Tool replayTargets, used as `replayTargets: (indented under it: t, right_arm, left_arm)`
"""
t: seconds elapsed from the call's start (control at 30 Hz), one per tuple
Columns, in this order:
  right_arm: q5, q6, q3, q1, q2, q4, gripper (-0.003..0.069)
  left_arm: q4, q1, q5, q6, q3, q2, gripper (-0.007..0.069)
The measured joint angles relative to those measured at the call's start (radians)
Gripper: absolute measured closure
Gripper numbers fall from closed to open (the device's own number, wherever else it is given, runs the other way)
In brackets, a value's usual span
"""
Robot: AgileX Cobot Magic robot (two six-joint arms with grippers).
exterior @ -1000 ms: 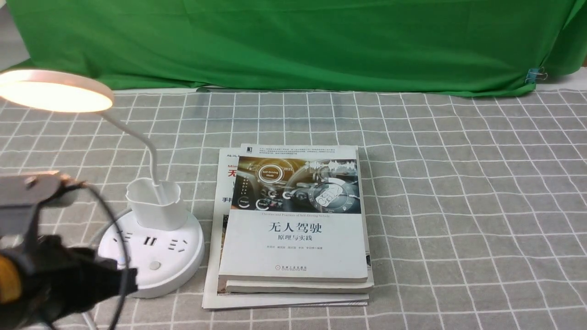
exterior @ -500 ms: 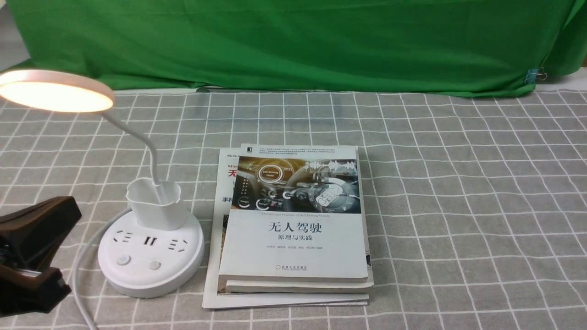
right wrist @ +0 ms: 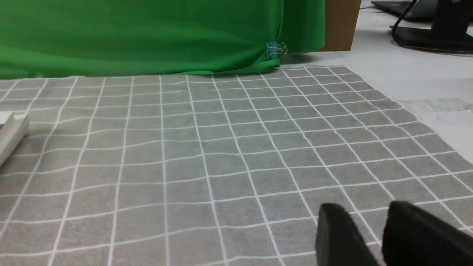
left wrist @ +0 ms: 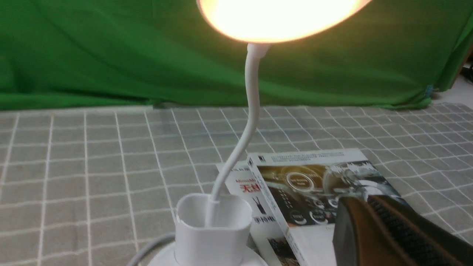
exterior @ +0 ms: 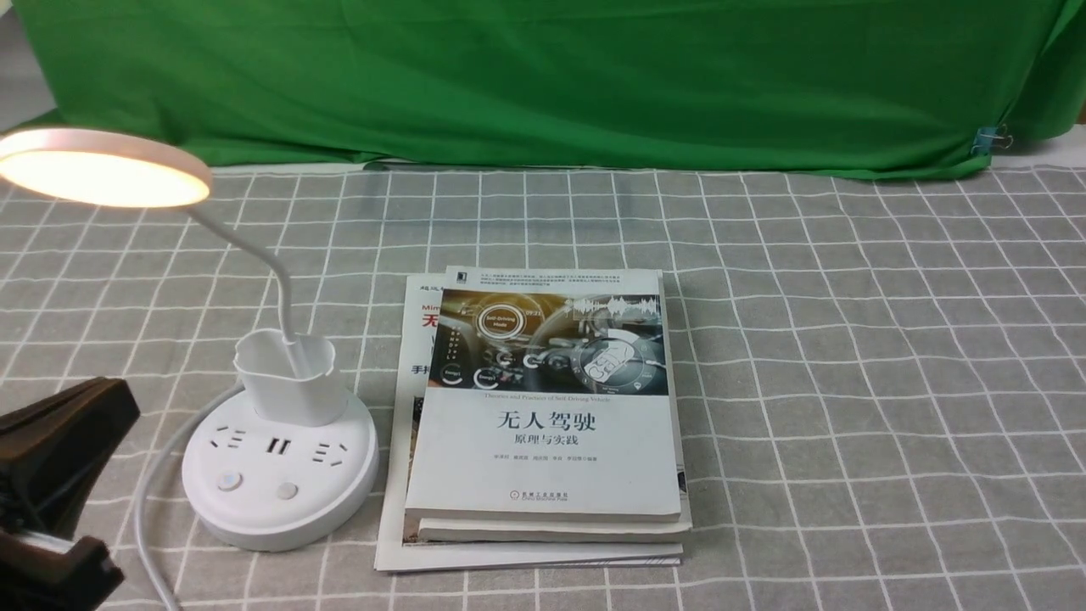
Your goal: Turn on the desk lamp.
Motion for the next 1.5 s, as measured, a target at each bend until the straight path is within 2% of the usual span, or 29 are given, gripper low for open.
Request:
replayTargets:
  t: [0.1,0.2,0.27,0.33,0.4,0.5,1.5]
  right_arm:
    - [0.000,0.000,0.000,0.000,0.000,0.000,0.0414]
    - [0.000,0.000,0.000,0.000,0.000,0.000,0.0414]
    - [0.000,0.000,0.000,0.000,0.000,0.000,0.0414]
    - [0.000,0.000,0.000,0.000,0.000,0.000,0.0414]
    - [0.001,0.000,0.000,0.000,0.000,0.000,0.0414]
    - [0.000,0.000,0.000,0.000,0.000,0.000,0.0414]
    - [0.000,0.000,0.000,0.000,0.000,0.000,0.0414]
  left_arm:
    - [-0.016,0.046,-0.044,0.072,0.056,-0.075,0.0619]
    - [-0.024,0.136,-0.117,0.171,0.180,-0.203,0.0619]
    - [-0.032,0.176,-0.120,0.186,0.232,-0.247,0.0619]
    - [-0.047,0.220,-0.078,0.199,0.260,-0.304,0.0619]
    - [-0.059,0.263,0.058,0.199,0.264,-0.335,0.0619]
    - [-0.065,0.288,0.119,0.199,0.269,-0.340,0.0619]
    - [-0.069,0.296,0.118,0.199,0.269,-0.344,0.0619]
